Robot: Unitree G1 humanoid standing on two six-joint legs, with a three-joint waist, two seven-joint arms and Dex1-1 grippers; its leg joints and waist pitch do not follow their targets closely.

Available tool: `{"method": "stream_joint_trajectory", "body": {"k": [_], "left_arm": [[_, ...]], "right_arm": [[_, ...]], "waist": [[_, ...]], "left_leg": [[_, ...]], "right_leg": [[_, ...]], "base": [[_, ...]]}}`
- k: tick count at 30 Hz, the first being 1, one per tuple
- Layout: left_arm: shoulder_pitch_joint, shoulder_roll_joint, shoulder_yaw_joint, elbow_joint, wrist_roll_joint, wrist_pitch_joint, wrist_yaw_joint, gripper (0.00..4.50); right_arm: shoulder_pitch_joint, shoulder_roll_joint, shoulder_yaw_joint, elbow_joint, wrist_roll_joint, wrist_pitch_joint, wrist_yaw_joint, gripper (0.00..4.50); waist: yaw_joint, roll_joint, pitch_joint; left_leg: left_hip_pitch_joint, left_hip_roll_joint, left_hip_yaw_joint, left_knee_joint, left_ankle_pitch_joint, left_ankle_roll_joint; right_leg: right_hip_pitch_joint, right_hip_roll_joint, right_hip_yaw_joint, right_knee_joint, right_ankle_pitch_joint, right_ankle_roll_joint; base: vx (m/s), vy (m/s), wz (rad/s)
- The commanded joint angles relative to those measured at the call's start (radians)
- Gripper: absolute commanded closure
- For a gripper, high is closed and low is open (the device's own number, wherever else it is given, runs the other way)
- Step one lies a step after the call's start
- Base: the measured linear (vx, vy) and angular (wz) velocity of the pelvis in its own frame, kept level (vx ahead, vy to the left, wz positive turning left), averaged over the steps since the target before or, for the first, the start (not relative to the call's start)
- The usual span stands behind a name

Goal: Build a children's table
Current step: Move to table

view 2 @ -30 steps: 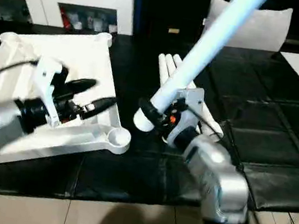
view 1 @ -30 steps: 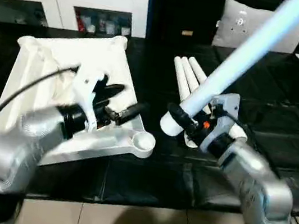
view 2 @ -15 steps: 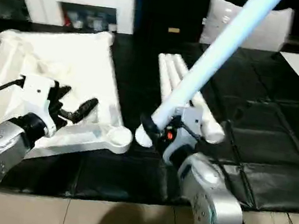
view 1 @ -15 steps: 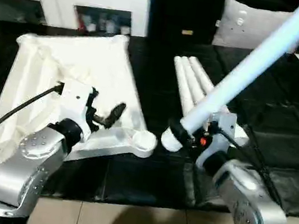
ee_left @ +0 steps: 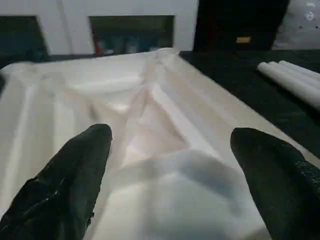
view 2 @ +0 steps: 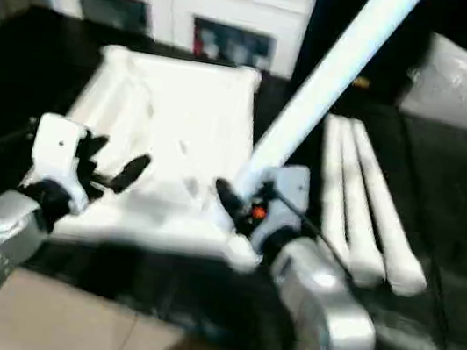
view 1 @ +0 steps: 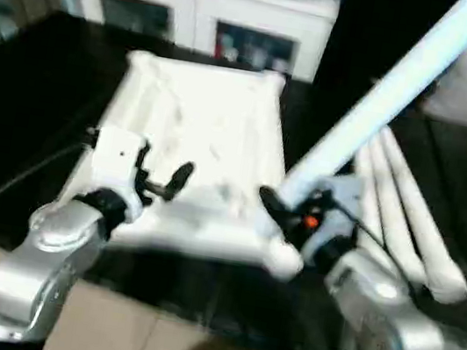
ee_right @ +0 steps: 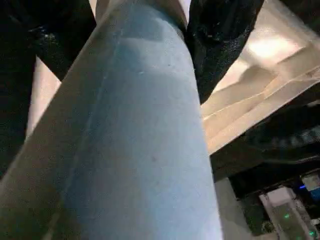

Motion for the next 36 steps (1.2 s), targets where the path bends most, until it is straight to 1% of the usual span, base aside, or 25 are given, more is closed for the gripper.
{"method": "stream_joint_trajectory", "body": {"k": [1,2,3,4,5,6,7,8,9,10,11,12,13,14,15,16,17,18,22,23,28,31,32,35,36], "left_arm": [[0.004,-0.003,-0.037,-0.004,0.008,-0.008,-0.018,0.21],[0.013,0.000,-0.050,-0.006,0.011,-0.004,-0.021,0.21],[0.014,0.001,-0.050,-0.006,0.010,-0.004,-0.022,0.21],[0.022,0.002,-0.054,-0.004,0.010,-0.004,-0.025,0.21],[0.026,0.003,-0.055,-0.002,0.010,-0.007,-0.028,0.21],[0.028,0.005,-0.058,0.000,0.009,-0.007,-0.034,0.21],[0.029,0.007,-0.060,0.001,0.008,-0.006,-0.039,0.21],[0.026,0.016,-0.071,0.005,0.002,0.004,-0.059,0.21],[0.023,0.021,-0.077,0.007,0.000,0.011,-0.071,0.21],[0.019,0.036,-0.088,0.015,-0.003,0.018,-0.099,0.21],[0.010,0.059,-0.108,0.022,-0.002,0.021,-0.132,0.21],[0.004,0.076,-0.123,0.027,-0.001,0.022,-0.155,0.21],[-0.009,0.113,-0.159,0.038,0.013,0.015,-0.203,0.21],[-0.019,0.139,-0.185,0.045,0.024,0.009,-0.235,0.21],[-0.024,0.164,-0.211,0.052,0.037,0.000,-0.265,0.21],[-0.027,0.178,-0.227,0.056,0.045,-0.004,-0.283,0.21],[-0.035,0.206,-0.258,0.067,0.058,-0.015,-0.324,0.21],[-0.045,0.227,-0.280,0.081,0.063,-0.026,-0.367,0.21],[-0.077,0.271,-0.316,0.121,0.050,-0.088,-0.511,0.21],[-0.086,0.284,-0.331,0.132,0.052,-0.116,-0.545,0.21],[-0.150,0.284,-0.384,0.229,0.077,-0.158,-0.608,0.60],[-0.199,0.253,-0.382,0.317,0.081,-0.189,-0.620,0.85],[-0.219,0.234,-0.379,0.355,0.063,-0.194,-0.652,0.92],[-0.233,0.228,-0.387,0.380,0.057,-0.208,-0.686,1.12],[-0.249,0.218,-0.410,0.409,0.061,-0.216,-0.710,1.22]], "right_arm": [[0.006,-0.020,-0.036,-0.018,-0.011,-0.030,0.001,2.60],[0.004,-0.034,-0.046,-0.014,-0.011,-0.045,0.014,2.60],[0.005,-0.034,-0.047,-0.014,-0.009,-0.044,0.016,2.60],[0.006,-0.036,-0.061,-0.015,0.012,-0.032,0.026,2.60],[0.007,-0.033,-0.068,-0.017,0.022,-0.026,0.027,2.60],[0.009,-0.034,-0.073,-0.018,0.028,-0.026,0.031,2.60],[0.011,-0.036,-0.075,-0.018,0.029,-0.023,0.032,2.60],[0.017,-0.044,-0.086,-0.019,0.038,-0.015,0.037,2.60],[0.020,-0.050,-0.093,-0.019,0.045,-0.012,0.039,2.60],[0.028,-0.049,-0.102,-0.023,0.059,-0.010,0.038,2.60],[0.028,-0.051,-0.110,-0.024,0.066,-0.020,0.041,2.60],[0.029,-0.052,-0.115,-0.025,0.069,-0.030,0.044,2.60],[0.025,-0.054,-0.126,-0.027,0.076,-0.025,0.039,2.60],[0.022,-0.054,-0.135,-0.028,0.080,-0.018,0.037,2.60],[0.022,-0.058,-0.138,-0.029,0.080,-0.010,0.040,2.60],[0.022,-0.061,-0.139,-0.030,0.079,-0.004,0.043,2.60],[0.022,-0.073,-0.139,-0.032,0.077,0.002,0.054,2.60],[0.020,-0.088,-0.139,-0.034,0.081,0.015,0.064,2.60],[0.026,-0.135,-0.136,-0.028,0.073,0.002,0.096,2.60],[0.029,-0.141,-0.136,-0.024,0.079,0.002,0.103,2.60],[0.024,-0.151,-0.136,-0.014,0.078,0.001,0.107,2.60],[0.021,-0.160,-0.130,-0.022,0.085,0.017,0.110,2.60],[0.025,-0.183,-0.112,-0.032,0.082,0.033,0.126,2.60],[0.032,-0.190,-0.103,-0.047,0.078,0.042,0.125,2.60],[0.037,-0.195,-0.105,-0.064,0.089,0.060,0.128,2.60]], "waist": [[0.012,-0.020,-0.055],[0.025,-0.053,-0.081],[0.043,-0.035,-0.096],[0.036,-0.033,-0.090],[0.037,-0.023,-0.090],[0.041,0.004,-0.096],[0.038,0.007,-0.094],[0.041,0.015,-0.086],[0.040,0.018,-0.083],[0.042,0.036,-0.078],[0.042,0.035,-0.069],[0.044,0.037,-0.056],[0.045,0.045,-0.052],[0.045,0.039,-0.049],[0.044,0.051,-0.048],[0.041,0.041,-0.044],[0.040,0.050,-0.043],[0.037,0.046,-0.044],[0.027,0.040,-0.048],[0.029,0.042,-0.049],[0.031,0.039,-0.055],[0.032,0.041,-0.068],[0.034,0.047,-0.074],[0.034,0.045,-0.072],[0.034,0.048,-0.071]], "left_leg": [[-0.008,0.063,-0.017,-0.028,0.033,0.270],[-0.105,0.015,-0.001,0.024,0.103,0.200],[-0.106,0.035,-0.007,0.009,0.160,0.140],[-0.095,0.024,0.008,-0.023,0.245,0.050],[-0.087,0.024,0.009,-0.031,0.266,0.025],[-0.060,0.054,0.003,-0.030,0.235,-0.013],[-0.058,0.065,-0.004,-0.035,0.231,-0.028],[-0.043,0.084,-0.015,-0.040,0.196,-0.060],[-0.038,0.092,-0.021,-0.045,0.170,-0.068],[-0.029,0.103,-0.030,-0.055,0.111,-0.087],[-0.025,0.110,-0.030,-0.064,0.027,-0.096],[-0.023,0.111,-0.027,-0.081,-0.084,-0.104],[-0.022,0.108,-0.026,-0.087,-0.138,-0.105],[-0.019,0.107,-0.023,-0.094,-0.213,-0.102],[-0.020,0.107,-0.024,-0.095,-0.230,-0.097],[-0.021,0.108,-0.017,-0.098,-0.248,-0.083],[-0.022,0.104,-0.011,-0.098,-0.256,-0.071],[-0.019,0.104,-0.003,-0.096,-0.257,-0.057],[-0.031,0.103,0.010,-0.098,-0.218,-0.032],[-0.034,0.104,0.011,-0.099,-0.199,-0.023],[-0.037,0.106,0.022,-0.092,-0.118,0.002],[-0.040,0.105,0.027,-0.081,-0.013,0.019],[-0.040,0.105,0.027,-0.075,0.022,0.027],[-0.042,0.106,0.030,-0.075,0.006,0.038],[-0.042,0.107,0.029,-0.075,0.002,0.039]], "right_leg": [[-0.002,-0.116,0.099,-0.109,0.332,-0.059],[0.111,-0.151,0.155,-0.077,0.752,-0.051],[0.113,-0.157,0.141,-0.045,0.964,-0.032],[0.080,-0.078,0.084,-0.016,1.197,0.033],[0.073,-0.057,0.069,-0.016,1.213,0.054],[0.058,-0.047,0.063,-0.023,1.072,0.059],[0.057,-0.042,0.057,-0.024,0.995,0.048],[0.043,-0.041,0.052,-0.042,0.820,0.027],[0.040,-0.047,0.053,-0.045,0.737,0.005],[0.037,-0.055,0.052,-0.057,0.586,-0.041],[0.033,-0.062,0.056,-0.073,0.429,-0.083],[0.031,-0.064,0.057,-0.087,0.269,-0.120],[0.032,-0.065,0.061,-0.093,0.194,-0.129],[0.029,-0.068,0.068,-0.101,0.078,-0.145],[0.028,-0.070,0.070,-0.102,0.045,-0.150],[0.024,-0.073,0.074,-0.110,-0.009,-0.158],[0.020,-0.075,0.077,-0.115,-0.061,-0.161],[0.014,-0.077,0.080,-0.122,-0.110,-0.161],[0.012,-0.077,0.078,-0.124,-0.145,-0.162],[0.011,-0.078,0.076,-0.125,-0.141,-0.162],[0.007,-0.075,0.074,-0.118,-0.046,-0.179],[0.011,-0.071,0.070,-0.104,0.115,-0.189],[0.011,-0.072,0.069,-0.096,0.177,-0.198],[0.011,-0.074,0.068,-0.098,0.205,-0.213],[0.012,-0.075,0.068,-0.097,0.201,-0.215]], "base": [[0.151,-0.055,0.14],[0.169,-0.074,0.12],[0.133,-0.070,-0.03],[0.133,-0.070,-0.03],[0.069,-0.047,-0.03],[0.000,0.000,0.00],[0.000,0.000,0.00],[0.000,0.000,0.00],[0.000,0.000,0.00],[0.000,0.000,0.00],[0.000,0.000,0.00],[-0.067,0.043,0.00],[-0.067,0.043,0.00],[-0.080,0.038,-0.01],[-0.084,0.029,-0.01],[-0.084,0.029,-0.01],[-0.075,0.020,0.01],[-0.060,0.009,0.04],[-0.015,0.002,0.01],[0.000,0.000,0.00],[0.000,0.000,0.00],[0.000,0.000,0.00],[0.000,0.000,0.00],[0.000,0.000,0.00],[0.000,0.000,0.00]]}}
